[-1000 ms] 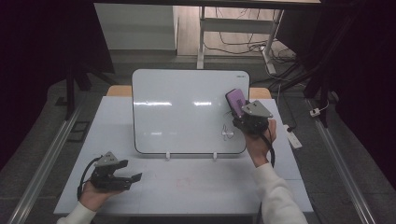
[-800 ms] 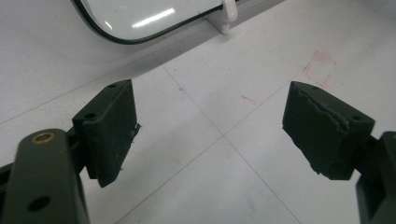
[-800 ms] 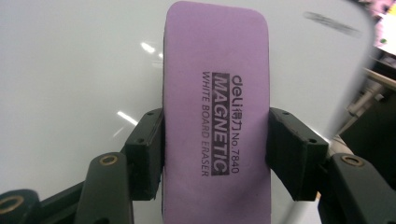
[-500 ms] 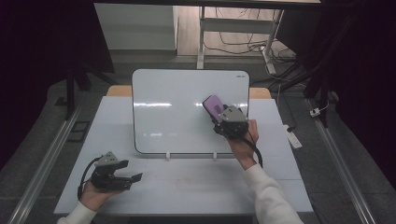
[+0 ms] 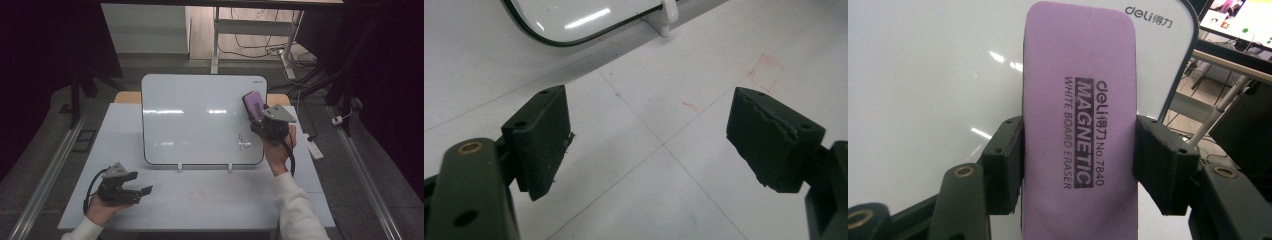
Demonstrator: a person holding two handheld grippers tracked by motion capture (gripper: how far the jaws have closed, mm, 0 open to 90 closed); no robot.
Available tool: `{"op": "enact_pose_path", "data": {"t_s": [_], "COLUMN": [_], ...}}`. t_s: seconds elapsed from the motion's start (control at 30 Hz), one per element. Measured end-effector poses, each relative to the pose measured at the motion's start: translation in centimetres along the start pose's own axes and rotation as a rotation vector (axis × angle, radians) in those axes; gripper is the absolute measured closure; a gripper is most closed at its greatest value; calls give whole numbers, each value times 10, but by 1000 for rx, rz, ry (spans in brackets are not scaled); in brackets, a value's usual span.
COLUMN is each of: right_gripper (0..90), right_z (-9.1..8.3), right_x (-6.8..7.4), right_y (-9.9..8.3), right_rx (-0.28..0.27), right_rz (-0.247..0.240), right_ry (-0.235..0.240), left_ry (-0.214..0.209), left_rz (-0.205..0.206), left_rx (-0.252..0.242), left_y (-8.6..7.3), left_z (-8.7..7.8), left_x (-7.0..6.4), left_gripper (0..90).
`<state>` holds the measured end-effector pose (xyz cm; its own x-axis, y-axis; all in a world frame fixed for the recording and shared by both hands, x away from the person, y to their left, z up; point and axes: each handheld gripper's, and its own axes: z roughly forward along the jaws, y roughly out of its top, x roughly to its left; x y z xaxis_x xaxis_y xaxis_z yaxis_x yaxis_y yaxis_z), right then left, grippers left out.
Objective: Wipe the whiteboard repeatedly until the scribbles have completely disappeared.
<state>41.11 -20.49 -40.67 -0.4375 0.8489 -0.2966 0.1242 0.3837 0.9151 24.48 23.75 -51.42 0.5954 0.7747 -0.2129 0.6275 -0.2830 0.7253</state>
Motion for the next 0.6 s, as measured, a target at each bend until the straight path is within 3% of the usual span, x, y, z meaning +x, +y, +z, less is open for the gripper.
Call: {"op": "enact_pose_path", "data": {"t_s": [0.2,0.43,0.5,0.53,0.6], "right_gripper": [406,406,406,406,406], "right_z": [5,13,14,14,13], "right_x": [15,62,71,71,63], "right_y": [4,3,3,3,3], "right_rx": [-7,15,22,25,15], "right_rz": [-43,-152,-203,-207,-165], "right_ry": [44,117,102,101,103], "left_ry": [0,-5,-6,-7,-7], "left_rz": [2,2,4,4,4], "left_rx": [-2,-6,-8,-8,-9], "left_y": [0,0,0,0,0], "left_z": [-1,-1,-2,-2,-3], "left_x": [0,0,0,0,0], "left_gripper": [186,186,186,186,186]}}
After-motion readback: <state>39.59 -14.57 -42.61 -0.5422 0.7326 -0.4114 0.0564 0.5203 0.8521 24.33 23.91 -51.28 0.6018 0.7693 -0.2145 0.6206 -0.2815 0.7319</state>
